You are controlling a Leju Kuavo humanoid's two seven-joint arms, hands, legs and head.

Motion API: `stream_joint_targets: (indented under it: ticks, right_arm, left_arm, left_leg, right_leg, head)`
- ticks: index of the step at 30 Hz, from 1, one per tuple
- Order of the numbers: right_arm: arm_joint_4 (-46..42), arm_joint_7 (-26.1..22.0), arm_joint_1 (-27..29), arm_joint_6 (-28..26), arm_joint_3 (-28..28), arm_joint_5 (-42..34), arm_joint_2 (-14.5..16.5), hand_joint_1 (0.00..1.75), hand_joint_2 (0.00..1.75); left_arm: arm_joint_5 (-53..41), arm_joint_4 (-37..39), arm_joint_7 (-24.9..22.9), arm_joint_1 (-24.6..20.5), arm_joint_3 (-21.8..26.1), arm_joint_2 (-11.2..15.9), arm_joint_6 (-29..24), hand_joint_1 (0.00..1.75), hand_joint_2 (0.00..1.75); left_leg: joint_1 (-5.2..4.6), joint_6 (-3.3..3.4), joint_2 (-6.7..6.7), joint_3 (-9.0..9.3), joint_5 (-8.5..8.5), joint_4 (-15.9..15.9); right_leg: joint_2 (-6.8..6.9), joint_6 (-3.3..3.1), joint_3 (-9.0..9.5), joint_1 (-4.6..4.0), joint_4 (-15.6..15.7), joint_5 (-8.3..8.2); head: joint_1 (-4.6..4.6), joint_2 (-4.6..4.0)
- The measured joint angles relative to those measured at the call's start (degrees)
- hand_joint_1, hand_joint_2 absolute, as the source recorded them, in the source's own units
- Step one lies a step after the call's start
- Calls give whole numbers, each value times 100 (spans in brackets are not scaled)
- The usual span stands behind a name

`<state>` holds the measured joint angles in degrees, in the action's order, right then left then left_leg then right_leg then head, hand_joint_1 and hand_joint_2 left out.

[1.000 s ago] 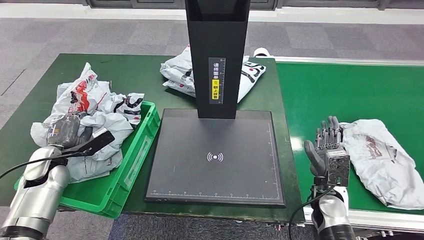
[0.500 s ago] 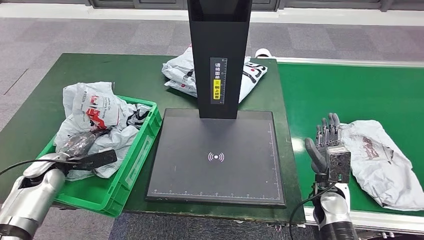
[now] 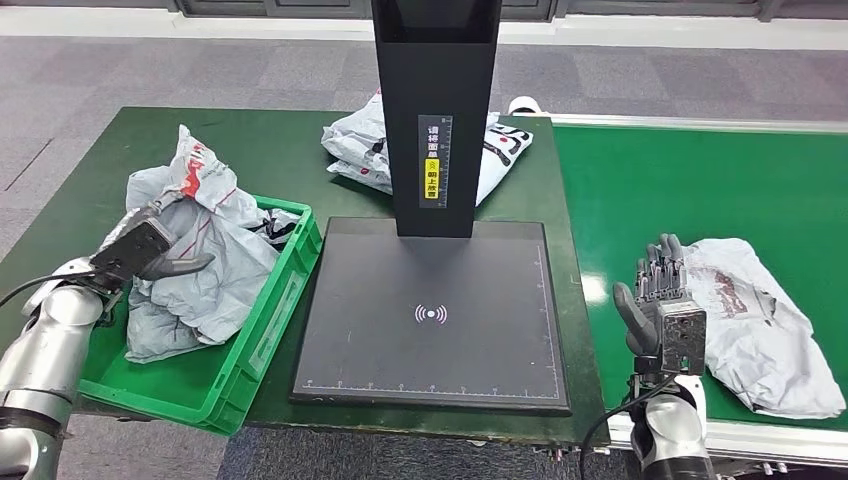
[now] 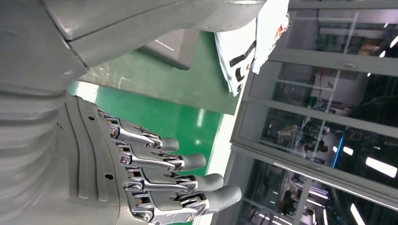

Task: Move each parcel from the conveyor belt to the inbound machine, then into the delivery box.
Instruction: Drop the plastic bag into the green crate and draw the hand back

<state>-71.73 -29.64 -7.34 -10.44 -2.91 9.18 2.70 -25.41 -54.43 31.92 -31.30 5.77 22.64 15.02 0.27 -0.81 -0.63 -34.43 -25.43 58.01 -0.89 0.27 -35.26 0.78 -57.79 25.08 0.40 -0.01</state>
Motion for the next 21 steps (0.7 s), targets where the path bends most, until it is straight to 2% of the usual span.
stream_joint_targets:
  ticks: [7,21]
  right_arm:
    - [-22,31,5,16,-2,0,19,0,175]
    - [-22,31,4,16,-2,0,25,0,175]
  left_arm:
    - [578,-54,186,-71,364,-73,412,0,175]
    - [605,-56,203,-74,453,-74,428,0,175]
  left_leg:
    - [0,0,6,-1,0,0]
    - [0,0,5,-2,0,0]
  right_leg:
    - [-5,0,-2,-1,0,0]
    - [-6,0,-2,0,0,0]
  head:
    - [1,1]
    - [1,1]
